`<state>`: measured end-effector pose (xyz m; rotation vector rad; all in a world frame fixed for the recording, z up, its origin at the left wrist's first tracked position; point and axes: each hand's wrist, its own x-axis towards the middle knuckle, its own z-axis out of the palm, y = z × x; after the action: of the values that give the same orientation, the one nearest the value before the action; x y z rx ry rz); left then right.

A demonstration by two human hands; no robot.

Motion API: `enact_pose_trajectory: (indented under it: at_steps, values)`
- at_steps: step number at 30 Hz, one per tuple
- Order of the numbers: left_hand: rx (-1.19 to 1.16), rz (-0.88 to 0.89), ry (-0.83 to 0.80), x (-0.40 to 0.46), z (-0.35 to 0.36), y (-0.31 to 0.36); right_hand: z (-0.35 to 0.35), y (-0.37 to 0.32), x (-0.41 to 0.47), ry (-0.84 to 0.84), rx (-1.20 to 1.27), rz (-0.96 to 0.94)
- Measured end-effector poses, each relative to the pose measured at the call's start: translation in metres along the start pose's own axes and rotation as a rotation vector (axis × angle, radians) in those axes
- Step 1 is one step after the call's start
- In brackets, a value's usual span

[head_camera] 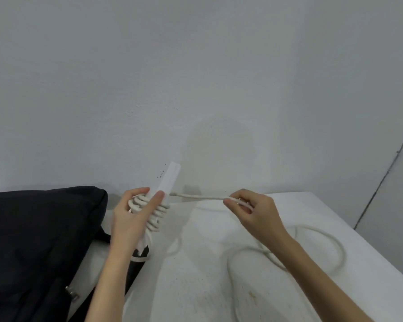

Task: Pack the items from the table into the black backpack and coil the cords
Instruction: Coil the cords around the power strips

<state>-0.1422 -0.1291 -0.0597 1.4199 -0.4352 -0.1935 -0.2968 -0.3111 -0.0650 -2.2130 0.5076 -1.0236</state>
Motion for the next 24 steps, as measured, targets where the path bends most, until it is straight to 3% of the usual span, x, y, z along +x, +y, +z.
enact_pose_trajectory:
  at_steps: [3, 8, 13, 15, 17, 20, 22, 24]
  values:
    - [0.16, 0.001, 0.029, 0.0, 0.005, -0.013, 0.004, -0.011, -0.01, -0.103, -0.033, -0.187]
    - [0.649, 0.141, -0.161, -0.012, 0.023, -0.018, -0.004, -0.032, -0.005, -0.202, -0.092, -0.379]
    - [0.734, 0.277, -0.158, -0.029, 0.049, -0.021, 0.005, -0.049, -0.01, -0.266, -0.187, -0.454]
    - [0.697, 0.273, -0.084, -0.03, 0.051, -0.023, 0.007, -0.049, -0.017, -0.244, -0.168, -0.383]
    - [0.663, 0.26, 0.021, -0.028, 0.048, -0.023, 0.005, -0.047, -0.022, -0.294, 0.018, -0.195]
    - [0.672, 0.273, 0.136, -0.021, 0.039, -0.022, 0.002, -0.043, -0.036, -0.663, 0.467, 0.221]
    - [0.685, 0.256, 0.152, -0.015, 0.03, -0.024, 0.0, -0.03, -0.047, -0.788, 0.478, 0.3]
    - [0.704, 0.231, 0.13, -0.011, 0.023, -0.025, -0.004, -0.016, -0.047, -0.704, 0.389, 0.27]
